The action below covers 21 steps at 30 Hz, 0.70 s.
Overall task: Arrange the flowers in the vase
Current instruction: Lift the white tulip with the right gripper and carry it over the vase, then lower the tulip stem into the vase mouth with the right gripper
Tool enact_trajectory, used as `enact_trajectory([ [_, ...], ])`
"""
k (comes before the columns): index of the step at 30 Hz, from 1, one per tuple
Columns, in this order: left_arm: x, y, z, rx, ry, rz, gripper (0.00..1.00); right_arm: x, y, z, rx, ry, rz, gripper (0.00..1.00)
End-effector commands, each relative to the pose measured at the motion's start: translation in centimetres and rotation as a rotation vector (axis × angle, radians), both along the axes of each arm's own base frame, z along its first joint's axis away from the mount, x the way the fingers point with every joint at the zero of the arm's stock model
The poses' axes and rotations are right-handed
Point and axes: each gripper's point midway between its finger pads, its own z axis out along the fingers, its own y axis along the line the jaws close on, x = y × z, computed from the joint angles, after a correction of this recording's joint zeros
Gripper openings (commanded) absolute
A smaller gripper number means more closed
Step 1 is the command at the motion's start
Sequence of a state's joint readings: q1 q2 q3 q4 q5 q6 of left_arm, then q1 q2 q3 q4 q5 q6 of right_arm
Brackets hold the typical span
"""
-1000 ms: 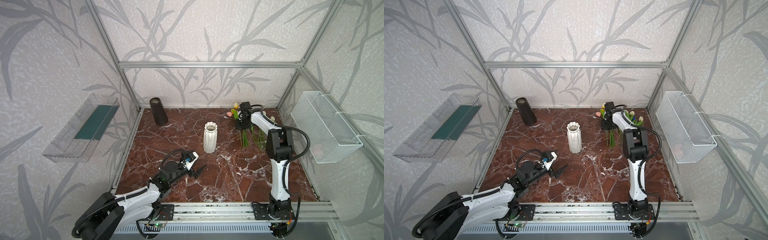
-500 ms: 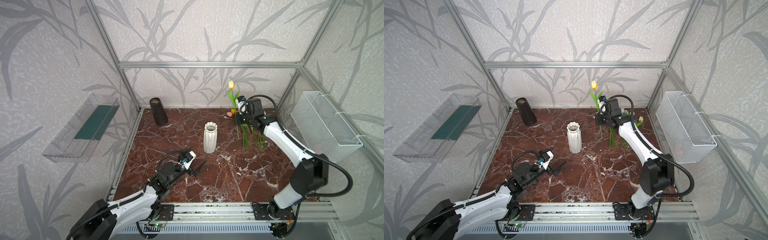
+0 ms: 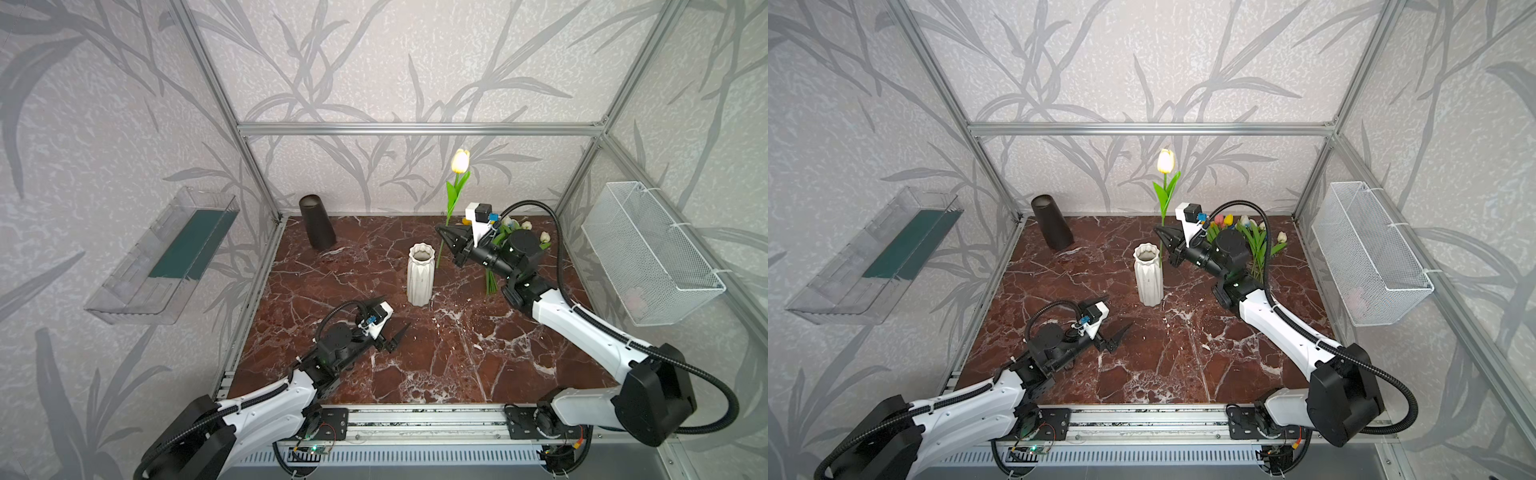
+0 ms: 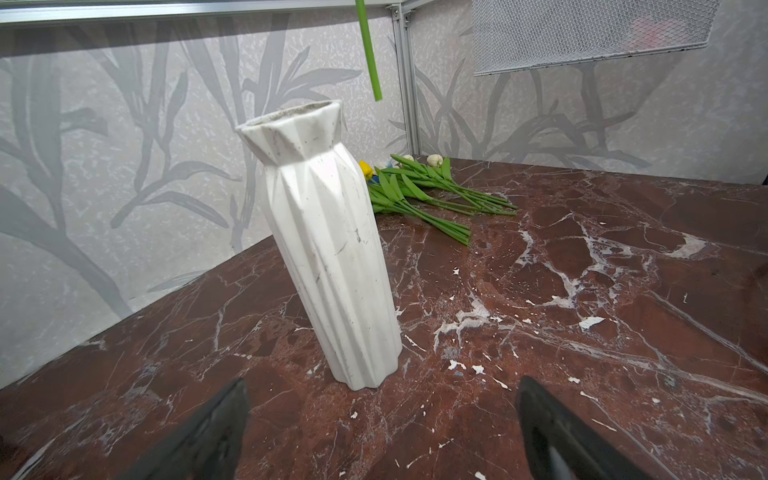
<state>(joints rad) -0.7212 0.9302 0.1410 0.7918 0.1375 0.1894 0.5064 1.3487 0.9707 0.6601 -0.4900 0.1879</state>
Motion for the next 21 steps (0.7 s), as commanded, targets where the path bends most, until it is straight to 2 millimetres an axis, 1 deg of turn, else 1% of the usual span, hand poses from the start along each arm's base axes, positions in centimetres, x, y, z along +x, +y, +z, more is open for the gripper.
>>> enact_trajectory([
  [1,-0.1,-0.3,0.4,0.007,-0.025,-0.014,1.0,-1.9,0.2,3.9,0.128,-0.168,0.067,0.0],
  [5,-0.1,-0.4,0.4,0.008,-0.027,-0.016,1.0,-1.2,0.7,3.3,0.14,-0.169,0.063,0.0],
  [9,-0.2,-0.4,0.5,0.006,-0.028,-0.021,1.0,-0.8,0.8,3.8,0.15,-0.168,0.056,0.0],
  [12,-0.3,-0.5,0.5,0.005,-0.026,-0.027,0.99,0.3,0.9,3.6,0.137,-0.15,0.026,0.0],
  [17,-0.3,-0.7,0.5,0.007,-0.023,-0.033,1.0,2.5,1.8,0.9,0.086,-0.109,-0.008,0.0],
  [21,-0.3,-0.6,0.4,0.013,-0.025,-0.029,0.99,3.3,2.6,-1.1,0.04,-0.089,-0.008,0.0],
])
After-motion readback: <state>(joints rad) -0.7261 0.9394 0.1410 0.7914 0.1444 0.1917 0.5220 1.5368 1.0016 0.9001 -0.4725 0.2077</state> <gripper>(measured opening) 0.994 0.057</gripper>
